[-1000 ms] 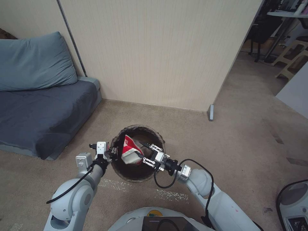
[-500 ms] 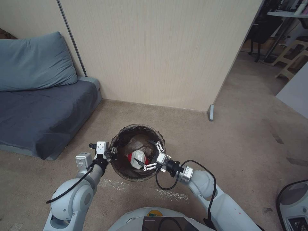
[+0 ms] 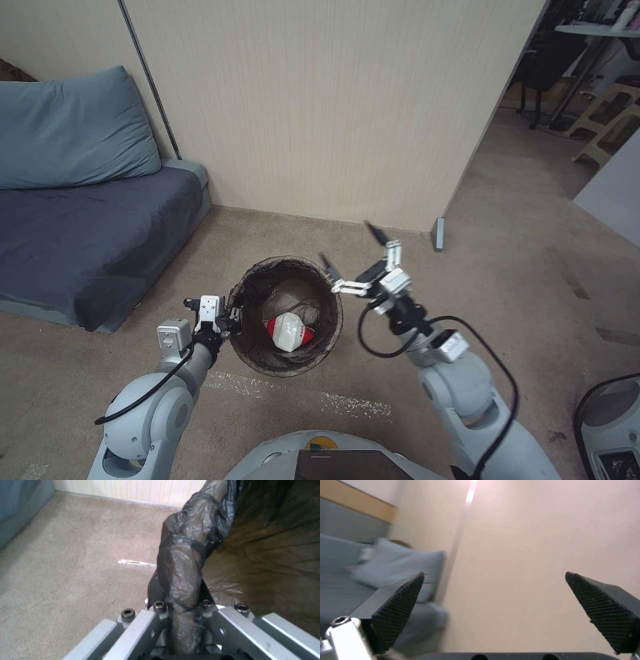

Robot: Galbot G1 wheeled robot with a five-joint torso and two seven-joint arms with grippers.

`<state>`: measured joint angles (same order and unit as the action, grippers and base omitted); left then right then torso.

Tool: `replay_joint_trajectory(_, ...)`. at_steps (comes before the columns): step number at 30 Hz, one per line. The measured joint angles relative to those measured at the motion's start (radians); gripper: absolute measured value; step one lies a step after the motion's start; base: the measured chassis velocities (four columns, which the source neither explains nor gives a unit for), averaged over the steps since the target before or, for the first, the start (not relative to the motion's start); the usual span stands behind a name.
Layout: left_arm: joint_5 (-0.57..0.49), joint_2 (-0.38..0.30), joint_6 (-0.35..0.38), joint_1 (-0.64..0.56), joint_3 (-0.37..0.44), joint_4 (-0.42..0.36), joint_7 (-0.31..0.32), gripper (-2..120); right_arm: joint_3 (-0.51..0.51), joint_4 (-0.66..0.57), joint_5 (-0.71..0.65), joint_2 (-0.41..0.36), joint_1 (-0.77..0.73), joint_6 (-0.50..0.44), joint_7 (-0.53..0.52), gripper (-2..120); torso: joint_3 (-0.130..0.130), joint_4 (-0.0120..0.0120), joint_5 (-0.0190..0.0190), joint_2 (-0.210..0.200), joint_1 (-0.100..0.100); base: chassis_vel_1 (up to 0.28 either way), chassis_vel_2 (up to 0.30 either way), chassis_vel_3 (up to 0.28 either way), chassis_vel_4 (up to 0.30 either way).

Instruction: Pick up the trash bin, then pick up the garbage from the floor and place it into the trash bin.

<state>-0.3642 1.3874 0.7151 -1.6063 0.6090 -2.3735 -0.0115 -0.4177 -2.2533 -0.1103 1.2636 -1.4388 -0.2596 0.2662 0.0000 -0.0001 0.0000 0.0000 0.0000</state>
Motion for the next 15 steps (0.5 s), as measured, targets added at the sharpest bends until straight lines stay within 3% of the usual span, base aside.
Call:
replay_joint_trajectory(6, 0.011, -0.010, -0.005, 0.000, 0.003, 0.008, -0.003, 0, -0.139, -0.019, 0.020, 0.060, -0.087, -0.001, -0.103, 100, 0.000, 0.0002, 0.0001, 0.000, 0.000, 0.000, 0.000, 0.000, 0.000)
replay_joint_trajectory(10, 0.019, -0.009, -0.011, 0.000, 0.006, 0.010, -0.003, 0, -0.163, -0.013, 0.039, 0.084, -0.112, -0.001, -0.149, 100, 0.000, 0.0002, 0.0000, 0.000, 0.000, 0.000, 0.000, 0.000, 0.000)
replay_joint_trajectory(15, 0.038, -0.008, -0.029, -0.001, 0.024, 0.011, 0.000, 0, -0.182, 0.019, 0.074, 0.151, -0.196, 0.025, -0.308, 100, 0.000, 0.0000, 0.0001, 0.000, 0.000, 0.000, 0.000, 0.000, 0.000)
